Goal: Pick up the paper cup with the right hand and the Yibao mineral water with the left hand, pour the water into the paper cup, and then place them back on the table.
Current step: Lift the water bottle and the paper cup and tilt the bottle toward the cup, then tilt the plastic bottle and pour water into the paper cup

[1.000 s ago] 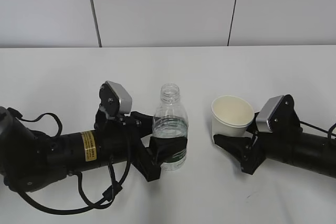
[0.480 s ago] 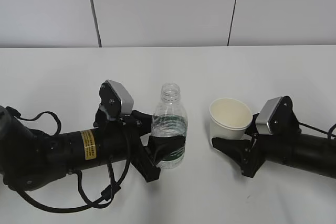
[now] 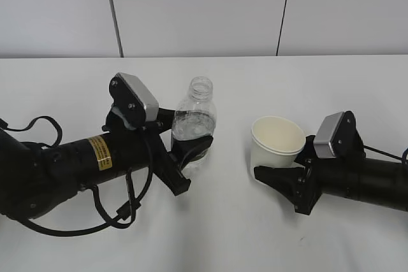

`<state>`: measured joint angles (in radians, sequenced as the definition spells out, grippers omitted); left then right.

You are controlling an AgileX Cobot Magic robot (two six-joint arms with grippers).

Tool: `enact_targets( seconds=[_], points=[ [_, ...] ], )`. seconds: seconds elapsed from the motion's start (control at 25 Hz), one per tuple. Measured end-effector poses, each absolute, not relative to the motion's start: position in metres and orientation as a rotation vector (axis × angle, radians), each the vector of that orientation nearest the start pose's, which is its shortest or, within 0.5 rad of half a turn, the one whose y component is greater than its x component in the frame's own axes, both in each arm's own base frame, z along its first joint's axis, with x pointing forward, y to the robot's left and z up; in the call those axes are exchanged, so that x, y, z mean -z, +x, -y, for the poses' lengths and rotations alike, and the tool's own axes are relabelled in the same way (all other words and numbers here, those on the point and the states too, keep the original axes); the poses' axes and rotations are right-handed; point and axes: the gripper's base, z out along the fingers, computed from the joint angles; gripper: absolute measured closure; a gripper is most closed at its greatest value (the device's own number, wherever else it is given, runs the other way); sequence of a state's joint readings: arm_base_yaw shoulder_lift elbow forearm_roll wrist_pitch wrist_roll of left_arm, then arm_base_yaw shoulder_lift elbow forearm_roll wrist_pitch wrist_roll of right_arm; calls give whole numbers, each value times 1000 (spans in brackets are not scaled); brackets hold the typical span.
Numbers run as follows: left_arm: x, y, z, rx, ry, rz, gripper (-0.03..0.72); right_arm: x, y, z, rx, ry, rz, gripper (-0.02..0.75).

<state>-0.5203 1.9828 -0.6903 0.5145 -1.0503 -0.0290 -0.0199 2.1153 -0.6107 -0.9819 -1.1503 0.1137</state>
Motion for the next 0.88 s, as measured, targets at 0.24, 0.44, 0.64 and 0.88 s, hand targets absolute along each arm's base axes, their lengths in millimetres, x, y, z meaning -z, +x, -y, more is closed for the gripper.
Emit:
enact_targets(
  seconds=[0.24,0.44,0.64,0.88],
  points=[
    [-132,283,196,423,933,-1476,296,-70,290,-65,-617,-902,-1735,220],
    [-134,285,193,270,1014,-1392,296,-70,288,-70,-635,-929,-1726,220],
    [-137,285,194,200,1062,-1303,299,-71,286,-91,-677,-1004,-1683,221],
    [-138,287,193,86,1126,-1237,300,-72,284,-106,-696,-1022,-1667,221]
  ],
)
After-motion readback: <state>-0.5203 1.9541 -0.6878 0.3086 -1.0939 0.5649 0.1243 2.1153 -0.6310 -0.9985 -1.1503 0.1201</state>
